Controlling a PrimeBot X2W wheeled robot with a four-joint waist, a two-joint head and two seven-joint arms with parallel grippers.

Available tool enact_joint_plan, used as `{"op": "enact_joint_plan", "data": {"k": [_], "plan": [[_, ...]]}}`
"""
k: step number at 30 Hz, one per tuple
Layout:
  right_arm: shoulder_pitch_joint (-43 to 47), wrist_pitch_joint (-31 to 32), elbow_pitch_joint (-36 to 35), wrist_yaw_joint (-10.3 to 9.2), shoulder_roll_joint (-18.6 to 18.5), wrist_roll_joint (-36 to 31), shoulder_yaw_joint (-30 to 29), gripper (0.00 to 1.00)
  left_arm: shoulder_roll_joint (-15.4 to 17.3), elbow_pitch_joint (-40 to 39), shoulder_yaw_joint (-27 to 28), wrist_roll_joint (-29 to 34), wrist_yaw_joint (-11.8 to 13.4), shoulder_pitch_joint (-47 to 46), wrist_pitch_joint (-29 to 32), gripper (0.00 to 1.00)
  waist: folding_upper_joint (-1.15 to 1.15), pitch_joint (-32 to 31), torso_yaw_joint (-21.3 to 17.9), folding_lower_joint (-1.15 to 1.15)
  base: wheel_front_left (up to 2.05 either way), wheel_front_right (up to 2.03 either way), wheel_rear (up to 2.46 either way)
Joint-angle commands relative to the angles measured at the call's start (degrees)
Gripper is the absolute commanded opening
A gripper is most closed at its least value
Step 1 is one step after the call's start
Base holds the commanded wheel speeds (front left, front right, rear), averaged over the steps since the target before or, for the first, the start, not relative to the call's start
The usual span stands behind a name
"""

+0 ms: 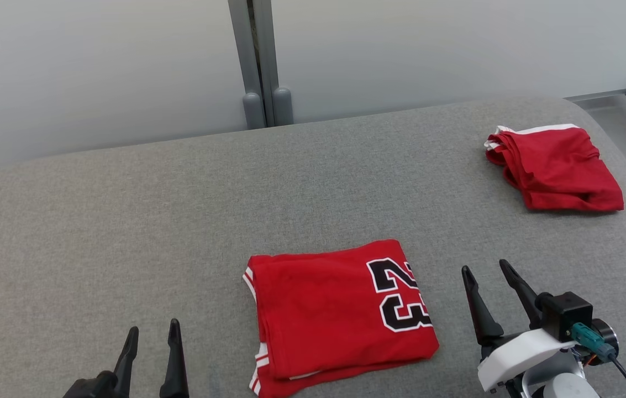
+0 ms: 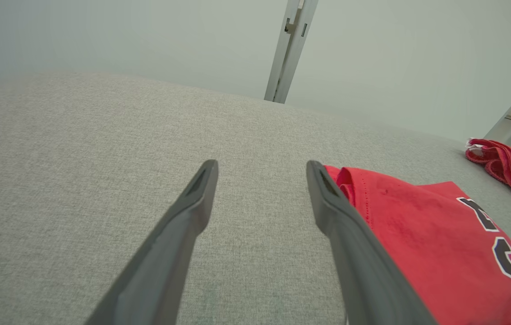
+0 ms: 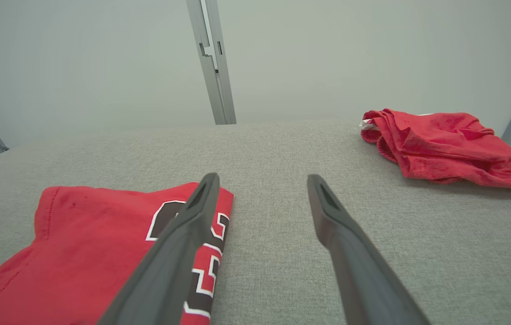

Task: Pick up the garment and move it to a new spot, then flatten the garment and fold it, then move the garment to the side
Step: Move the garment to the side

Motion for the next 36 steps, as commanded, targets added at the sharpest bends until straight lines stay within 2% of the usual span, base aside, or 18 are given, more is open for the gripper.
{"op": "enact_joint_plan", "data": {"k": [1, 10, 13, 18, 27, 36], "plan": [[-0.3, -0.2, 0.3, -0.05, -0.2, -0.4, -0.2, 1.0, 0.0, 0.1, -0.1, 0.1, 0.1, -0.4, 0.0, 1.0, 0.0, 0.0, 0.0, 0.0, 0.0, 0.0, 0.0], [-2.5, -0.2, 2.2, -0.05, -0.2, -1.5, -0.1, 1.0, 0.0, 0.4, -0.4, 0.7, 0.1, -1.3, 0.0, 1.0, 0.0, 0.2, 0.4, 0.0, 0.0, 0.0, 0.0], [-5.3, 0.7, 3.5, -0.05, -0.2, -3.9, 0.0, 1.0, 0.0, 0.3, -0.3, 1.2, 0.0, -1.8, 0.0, 1.0, 0.0, 0.4, 0.9, 0.0, 0.0, 0.0, 0.0], [-10.6, 10.5, 6.5, -0.05, -0.2, -6.7, 1.9, 1.0, 0.0, 0.2, 0.0, 1.8, -0.2, -2.6, 0.0, 1.0, 0.0, 1.0, 2.5, 0.0, 0.0, 0.0, 0.0], [-13.0, 23.3, 10.8, -0.06, -1.9, -3.1, 4.4, 1.0, 0.0, 0.0, 0.6, 1.8, -0.3, -4.5, 0.0, 1.0, 0.0, 4.3, 6.8, 0.0, 0.0, 0.0, 0.0], [-14.7, 27.4, 15.6, -0.06, -3.5, 0.0, 8.0, 1.0, 0.0, -0.6, 1.0, 2.0, -0.5, -6.3, 0.0, 1.0, 0.0, 7.5, 9.2, 0.0, 0.0, 0.0, 0.0]]}}
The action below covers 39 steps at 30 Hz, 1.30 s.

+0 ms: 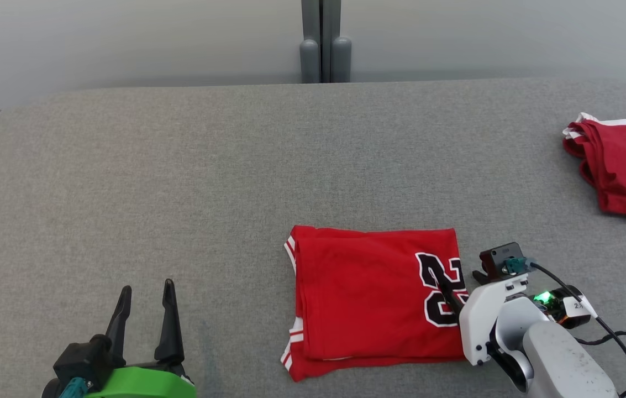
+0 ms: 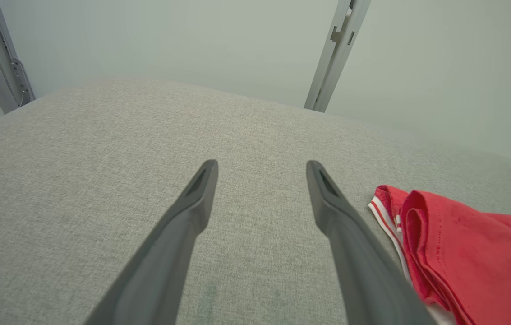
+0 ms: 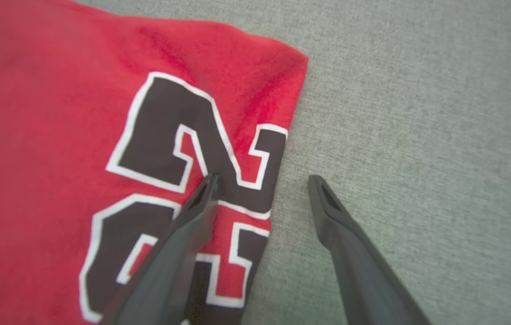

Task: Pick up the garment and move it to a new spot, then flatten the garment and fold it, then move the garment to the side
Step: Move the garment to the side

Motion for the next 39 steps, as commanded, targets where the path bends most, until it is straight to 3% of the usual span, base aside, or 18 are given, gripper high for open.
{"op": "enact_joint_plan", "data": {"k": [1, 4, 5, 6, 9, 18, 30, 39], "plan": [[-0.8, 0.4, 0.6, -0.06, 0.0, 0.8, 1.2, 1.0, 0.1, -0.2, 0.1, 0.1, -0.3, -1.0, 0.0, 1.0, 0.0, 1.4, 1.1, 0.0, 0.0, 0.0, 0.0], [-1.1, 0.8, 1.6, -0.03, 0.3, 1.7, 3.5, 1.0, 0.1, -0.1, -0.1, 0.0, -0.3, -1.3, 0.0, 1.0, 0.0, 2.0, 1.2, 0.0, 0.0, 0.0, 0.0], [-1.4, 0.8, 1.8, -0.02, 0.4, 2.0, 4.5, 0.76, 0.1, -0.1, -0.3, 0.0, -0.3, -1.4, 0.0, 1.0, 0.0, 2.2, 1.1, 0.0, 0.0, 0.0, 0.0], [-1.7, 0.7, 2.1, -0.02, 0.5, 2.1, 4.9, 0.42, 0.1, 0.0, -0.5, 0.0, -0.3, -1.5, 0.0, 1.0, 0.0, 2.4, 1.0, 0.0, 0.0, 0.0, 0.0], [-2.8, -0.2, 2.9, -0.03, 0.5, 2.3, 6.1, 0.0, 0.1, -0.2, -1.1, 0.1, -0.2, -2.1, 0.0, 1.0, 0.0, 3.0, 0.4, 0.0, 0.0, 0.0, 0.0], [-8.5, -4.5, 3.4, -0.1, -1.3, 1.8, 3.5, 0.0, 0.1, -1.2, -2.7, 1.1, -0.4, -3.9, 0.0, 1.0, 0.0, 5.5, -5.7, 0.0, 0.0, 0.0, 0.0], [-14.3, -6.5, 2.9, -0.09, -4.8, 0.8, -0.8, 0.0, 0.3, -1.6, -3.5, 3.9, -1.0, -8.3, 0.0, 1.0, 0.0, 11.1, -21.4, 0.0, 0.0, 0.0, 0.0], [-16.5, -8.6, 3.1, -0.09, -3.4, 0.8, -1.7, 0.0, 1.6, -0.4, -4.7, 5.5, -1.3, -10.9, 0.0, 1.0, 0.0, 13.8, -28.5, 0.0, 0.0, 0.0, 0.0]]}}
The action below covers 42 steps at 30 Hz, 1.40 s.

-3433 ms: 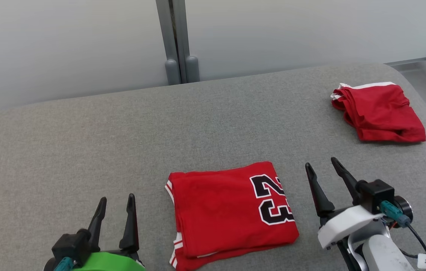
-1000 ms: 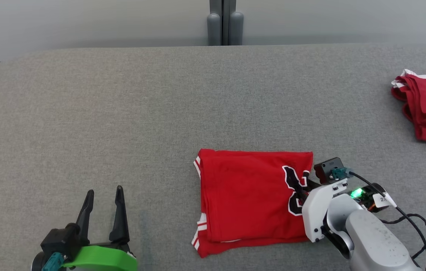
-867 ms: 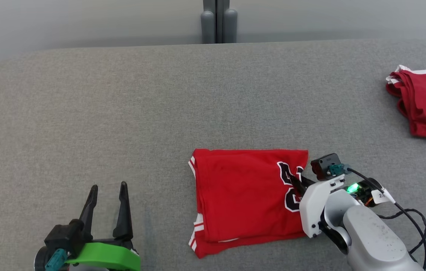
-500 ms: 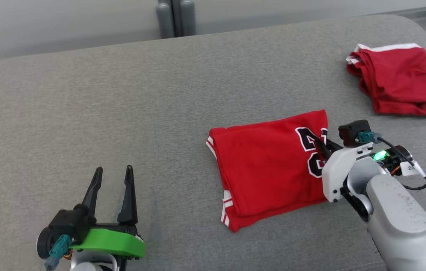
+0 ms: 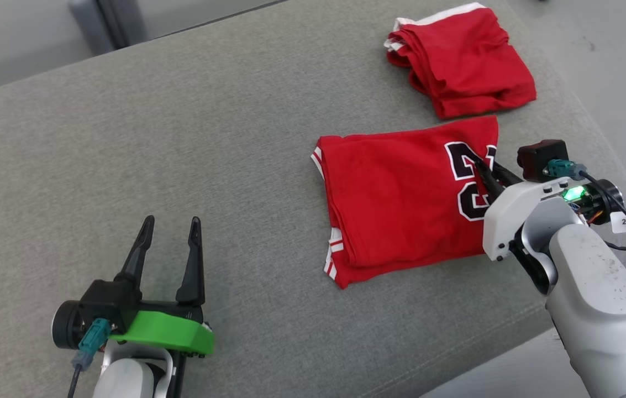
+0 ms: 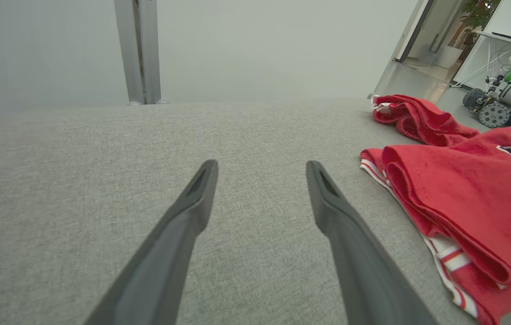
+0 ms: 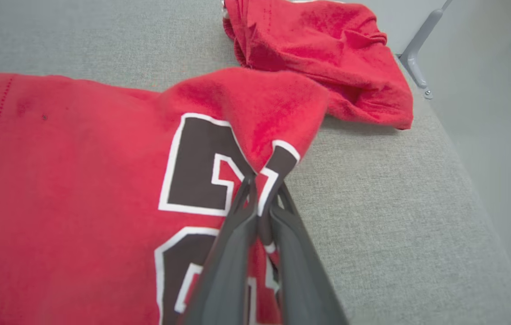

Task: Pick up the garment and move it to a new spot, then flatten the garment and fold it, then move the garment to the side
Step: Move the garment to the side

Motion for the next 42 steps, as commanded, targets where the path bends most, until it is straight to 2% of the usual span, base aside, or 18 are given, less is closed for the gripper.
{"op": "enact_joint_plan", "data": {"k": [1, 8, 19, 29, 33, 38, 39, 41, 42], "plan": [[-0.9, -0.5, 0.1, -0.11, 0.3, -0.3, 0.1, 0.0, 0.5, 0.2, -0.2, 0.5, -0.3, -1.1, 0.0, 1.0, 0.0, 3.2, -5.0, 0.0, 0.0, 0.0, 0.0], [-4.3, -1.0, -0.3, -0.11, 1.0, -1.2, 3.4, 0.0, 0.5, 1.6, -0.5, 0.1, -0.4, 0.3, 0.0, 1.0, 0.0, 1.6, -4.7, 0.0, 0.0, 0.0, 0.0], [-15.9, 1.8, 1.1, -0.11, -2.3, -2.0, 5.9, 0.0, -0.4, 1.4, -0.5, -0.6, -0.4, 1.2, 0.0, 1.0, 0.0, 0.5, 2.1, 0.0, 0.0, 0.0, 0.0], [-23.9, 3.9, 6.4, -0.11, -11.1, -2.7, 4.3, 0.0, -0.8, 1.0, -0.8, -0.8, -0.5, 0.2, 0.0, 1.0, 0.0, 2.2, 8.1, 0.0, 0.0, 0.0, 0.0], [-26.4, 4.1, 8.6, -0.11, -15.5, -3.8, 2.0, 0.0, -0.9, 0.3, -0.3, -0.3, -0.5, -0.6, 0.0, 1.0, 0.0, 4.0, 10.1, 0.0, 0.0, 0.0, 0.0], [-28.4, 3.6, 12.1, -0.11, -18.5, -5.7, -1.6, 0.0, -0.8, -0.2, -0.5, 0.3, -0.5, -1.5, 0.0, 1.0, 0.0, 6.9, 11.7, 0.0, 0.0, 0.0, 0.0], [-28.8, 3.3, 13.0, -0.11, -19.0, -6.2, -2.9, 0.05, -0.7, -0.3, -0.5, 0.5, -0.5, -1.8, 0.0, 1.0, 0.0, 7.7, 11.9, 0.0, 0.0, 0.0, 0.0], [-28.9, 2.6, 15.1, -0.11, -19.1, -7.3, -5.5, 0.44, -0.5, -0.4, -0.7, 0.7, -0.5, -2.2, 0.0, 1.0, 0.0, 8.7, 12.2, 0.0, 0.0, 0.0, 0.0], [-28.8, 2.2, 16.1, -0.11, -18.9, -8.0, -6.7, 1.0, -0.5, -0.3, -0.8, 0.7, -0.5, -2.4, 0.0, 1.0, 0.0, 9.1, 12.3, 0.0, 0.0, 0.0, 0.0]]}}
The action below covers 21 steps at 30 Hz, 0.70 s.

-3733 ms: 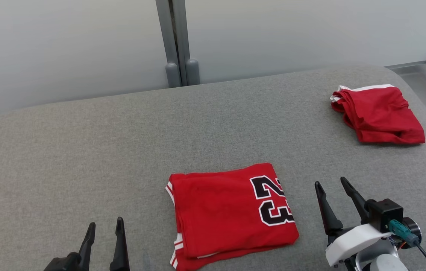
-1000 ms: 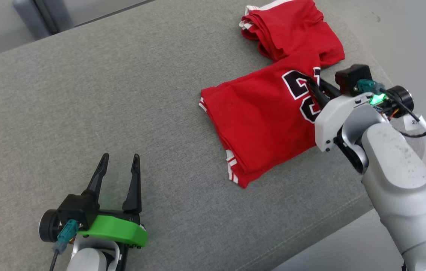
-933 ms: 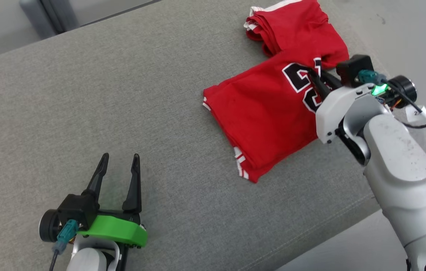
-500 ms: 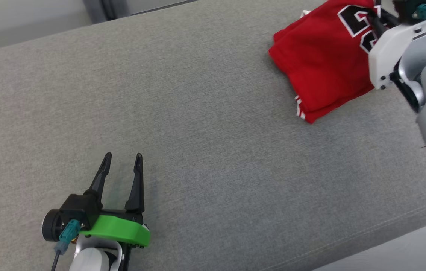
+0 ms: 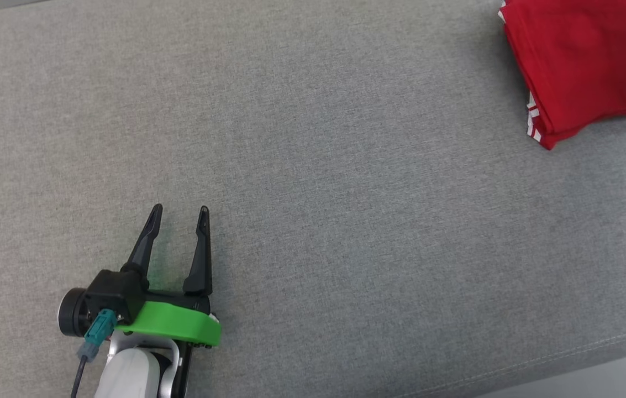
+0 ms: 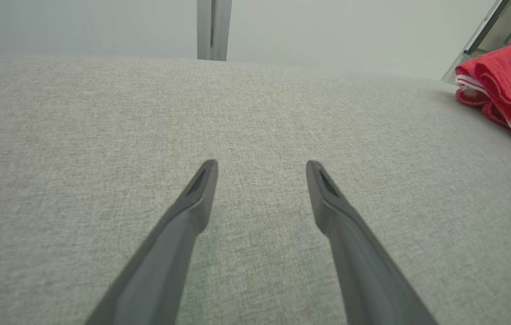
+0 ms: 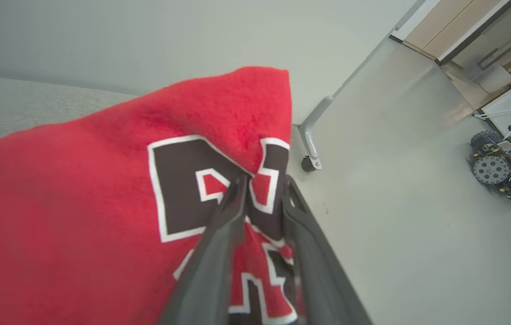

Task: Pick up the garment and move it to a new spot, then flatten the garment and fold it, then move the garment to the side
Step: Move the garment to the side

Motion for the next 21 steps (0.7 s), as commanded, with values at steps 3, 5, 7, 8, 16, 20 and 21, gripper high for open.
{"op": "enact_joint_plan", "data": {"k": [3, 5, 7, 8, 16, 20, 21], "plan": [[1.1, -2.1, 3.3, -0.11, 0.8, -2.8, -4.6, 1.0, 0.6, -0.2, -0.2, 0.4, -0.3, -1.7, 0.0, 1.0, 0.0, 2.9, 1.6, 0.0, 0.0, 0.0, 0.0], [1.8, -3.3, 4.8, -0.11, 1.4, -4.5, -7.1, 1.0, 0.6, -0.1, -0.3, 0.4, -0.3, -1.8, 0.0, 1.0, 0.0, 3.2, 1.6, 0.0, 0.0, 0.0, 0.0], [2.1, -4.5, 5.6, -0.11, 2.2, -6.1, -8.8, 1.0, 0.7, -0.2, -0.2, 0.4, -0.3, -2.0, 0.0, 1.0, 0.0, 3.3, 1.5, 0.0, 0.0, 0.0, 0.0], [2.2, -4.9, 5.9, -0.11, 2.6, -6.8, -9.6, 1.0, 0.8, -0.1, -0.1, 0.5, -0.3, -2.2, 0.0, 1.0, 0.0, 3.4, 1.3, 0.0, 0.0, 0.0, 0.0], [1.6, -9.6, 6.4, -0.11, 7.0, -10.9, -11.9, 1.0, 1.3, -0.1, -0.3, 0.8, -0.3, -3.1, 0.0, 1.0, 0.0, 1.5, 0.2, 0.0, 0.0, 0.0, 0.0], [1.8, -12.9, 6.2, -0.11, 9.2, -11.8, -11.3, 1.0, 1.5, 0.0, 0.3, 0.7, -0.3, -3.7, 0.0, 1.0, 0.0, -1.0, 0.0, 0.0, 0.0, 0.0, 0.0], [2.0, -13.6, 6.2, -0.11, 9.7, -12.0, -11.0, 1.0, 1.5, 0.0, 0.5, 0.6, -0.3, -3.8, 0.0, 1.0, 0.0, -1.6, 0.1, 0.0, 0.0, 0.0, 0.0]]}}
